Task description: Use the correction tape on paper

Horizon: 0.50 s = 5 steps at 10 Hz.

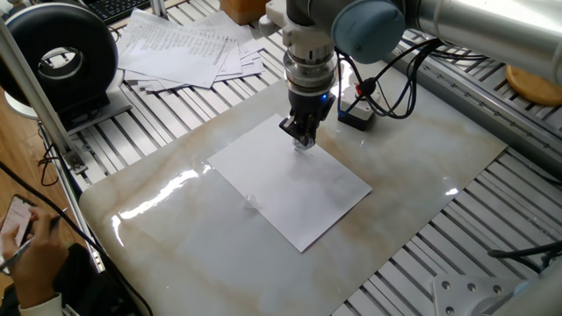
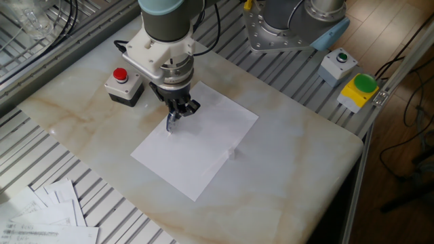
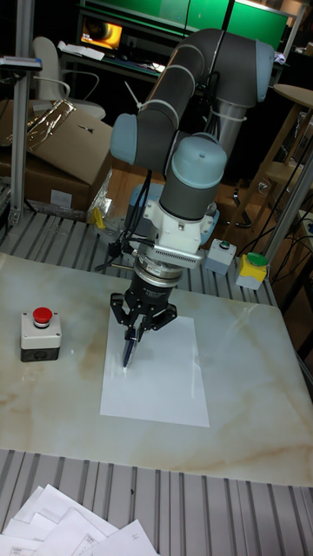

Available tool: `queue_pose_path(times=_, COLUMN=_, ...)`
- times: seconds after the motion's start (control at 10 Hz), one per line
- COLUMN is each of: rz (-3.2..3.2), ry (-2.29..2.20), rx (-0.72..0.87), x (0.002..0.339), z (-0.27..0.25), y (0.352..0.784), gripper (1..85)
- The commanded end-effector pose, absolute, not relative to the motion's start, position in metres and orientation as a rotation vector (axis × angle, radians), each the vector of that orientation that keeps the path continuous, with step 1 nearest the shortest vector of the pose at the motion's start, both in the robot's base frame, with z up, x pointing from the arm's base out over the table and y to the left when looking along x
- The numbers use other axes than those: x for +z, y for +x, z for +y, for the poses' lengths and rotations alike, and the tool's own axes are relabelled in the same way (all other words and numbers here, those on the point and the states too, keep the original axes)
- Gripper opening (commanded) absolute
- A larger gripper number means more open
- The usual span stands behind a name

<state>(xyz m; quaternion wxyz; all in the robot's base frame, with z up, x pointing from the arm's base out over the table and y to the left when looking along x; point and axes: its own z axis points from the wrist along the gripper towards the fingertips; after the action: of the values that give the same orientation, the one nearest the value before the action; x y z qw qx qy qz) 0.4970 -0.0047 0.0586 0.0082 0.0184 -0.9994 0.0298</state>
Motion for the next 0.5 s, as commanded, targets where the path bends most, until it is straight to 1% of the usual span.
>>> queue_pose_path(times=0.0, rz=-3.119, ry=0.05, rx=0.077, x=0.0598, z=-0.0033, y=0.4956, gripper=1.0)
queue_pose_path(times=0.4, rz=-3.109, ry=0.054, rx=0.081, x=0.0608, z=-0.004, y=0.4937, gripper=1.0)
